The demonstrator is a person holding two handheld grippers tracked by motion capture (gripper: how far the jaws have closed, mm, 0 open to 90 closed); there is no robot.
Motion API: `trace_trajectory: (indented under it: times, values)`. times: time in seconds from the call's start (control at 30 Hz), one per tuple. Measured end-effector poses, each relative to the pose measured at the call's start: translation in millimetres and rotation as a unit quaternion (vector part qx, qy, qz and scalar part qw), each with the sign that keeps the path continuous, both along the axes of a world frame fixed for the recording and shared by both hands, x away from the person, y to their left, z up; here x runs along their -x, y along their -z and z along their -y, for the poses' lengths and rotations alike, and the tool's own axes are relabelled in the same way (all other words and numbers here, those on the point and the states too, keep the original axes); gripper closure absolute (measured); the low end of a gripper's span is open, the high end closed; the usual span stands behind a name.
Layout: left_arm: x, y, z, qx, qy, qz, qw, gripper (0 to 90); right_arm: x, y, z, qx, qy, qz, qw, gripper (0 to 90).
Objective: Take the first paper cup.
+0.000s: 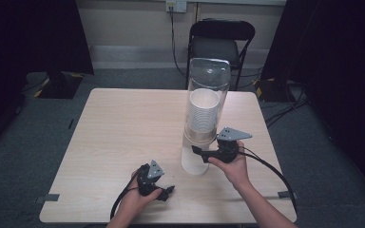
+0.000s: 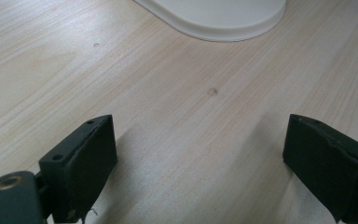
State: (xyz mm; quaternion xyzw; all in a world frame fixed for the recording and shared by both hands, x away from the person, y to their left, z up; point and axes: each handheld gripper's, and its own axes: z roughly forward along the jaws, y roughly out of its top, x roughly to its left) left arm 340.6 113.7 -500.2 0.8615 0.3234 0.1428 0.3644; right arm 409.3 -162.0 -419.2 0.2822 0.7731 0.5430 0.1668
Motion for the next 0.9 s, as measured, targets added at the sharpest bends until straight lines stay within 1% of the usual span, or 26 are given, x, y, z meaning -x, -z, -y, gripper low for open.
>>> trace_trajectory:
  times: [0.03, 0.07, 0.1, 0.13, 0.17, 0.2, 0.23, 0.27, 0.3, 0.33, 0.4, 0.47, 0.57, 0.67, 0.7, 0.77, 0.8, 0.83, 0.87, 0.9]
  values:
    - [0.0, 0.0, 0.0, 0.0, 0.0, 0.0, 1.0, 9.2, -0.2, -1.6, -4.9, 0.004, 0.007, 0.008, 0.9999, 23.5]
    - [0.0, 0.0, 0.0, 0.0, 0.0, 0.0, 1.0, 9.2, -0.6, -1.7, -5.9, 0.003, 0.01, 0.013, 0.9999, 23.9]
    - [0.0, 0.0, 0.0, 0.0, 0.0, 0.0, 1.0, 9.2, -1.5, -1.6, -7.1, -0.003, 0.012, 0.014, 0.9998, 25.9]
    - [0.0, 0.0, 0.0, 0.0, 0.0, 0.0, 1.0, 9.2, -1.8, -1.6, -7.0, -0.004, 0.015, 0.016, 0.9998, 29.9]
    - [0.0, 0.0, 0.0, 0.0, 0.0, 0.0, 1.0, 9.2, -2.1, -1.2, -6.7, 0.001, 0.021, 0.023, 0.9995, 30.9]
    - [0.0, 0.0, 0.0, 0.0, 0.0, 0.0, 1.0, 9.3, -2.2, -0.8, -6.6, 0.002, 0.021, 0.026, 0.9994, 31.5]
    - [0.0, 0.0, 0.0, 0.0, 0.0, 0.0, 1.0, 9.2, -1.7, -0.3, -6.4, 0.001, 0.019, 0.026, 0.9995, 32.1]
    - [0.0, 0.0, 0.0, 0.0, 0.0, 0.0, 1.0, 9.2, -1.4, 1.3, -6.2, -0.005, 0.019, 0.025, 0.9995, 32.5]
    - [0.0, 0.0, 0.0, 0.0, 0.0, 0.0, 1.0, 9.2, -0.4, 2.0, -5.8, -0.003, 0.026, 0.026, 0.9993, 32.8]
    - [0.1, 0.1, 0.0, 0.0, 0.0, 0.0, 1.0, 9.2, 0.5, 3.5, -6.7, -0.007, 0.027, 0.03, 0.9991, 33.1]
    - [0.2, 0.1, 0.1, 0.0, 0.0, 0.0, 1.0, 9.2, 1.6, 4.4, -7.0, -0.005, 0.031, 0.033, 0.999, 33.3]
    - [0.2, 0.1, 0.0, 0.0, 0.0, 0.001, 1.0, 9.2, 1.7, 5.4, -6.3, -0.001, 0.026, 0.038, 0.9989, 33.6]
    - [0.2, 0.1, 0.1, 0.0, -0.001, 0.0, 1.0, 9.2, 2.5, 6.9, -5.7, 0.003, 0.026, 0.042, 0.9988, 33.8]
    - [0.4, 0.1, 0.1, 0.0, -0.001, 0.001, 1.0, 9.3, 3.1, 7.9, -5.9, 0.001, 0.026, 0.042, 0.9988, 34.0]
    - [0.8, 0.4, 0.5, 0.004, -0.004, 0.0, 1.0, 9.2, 3.1, 8.4, -5.8, -0.001, 0.024, 0.042, 0.9988, 34.1]
    - [0.9, 0.1, 0.2, 0.001, -0.005, 0.001, 1.0, 9.3, 3.0, 8.5, -5.5, 0.001, 0.024, 0.04, 0.9989, 35.1]
    - [1.1, 0.1, 0.3, 0.002, -0.006, 0.0, 1.0, 9.2, -0.3, 33.5, -5.4, 0.067, 0.019, -0.018, 0.9974, 36.9]
    - [1.2, -0.2, -0.1, -0.001, -0.005, 0.0, 1.0, 9.2, -0.3, 33.5, -5.4, 0.067, 0.019, -0.018, 0.9974, 36.9]
    - [1.6, -0.4, -0.6, -0.004, -0.003, 0.001, 1.0, 9.2, 2.5, 53.5, -1.5, 0.084, 0.022, -0.04, 0.9955, 36.8]
    - [2.2, 0.0, -0.4, 0.001, -0.003, 0.0, 1.0, 9.3, 11.5, 70.6, 4.5, 0.08, 0.023, -0.052, 0.9951, 36.3]
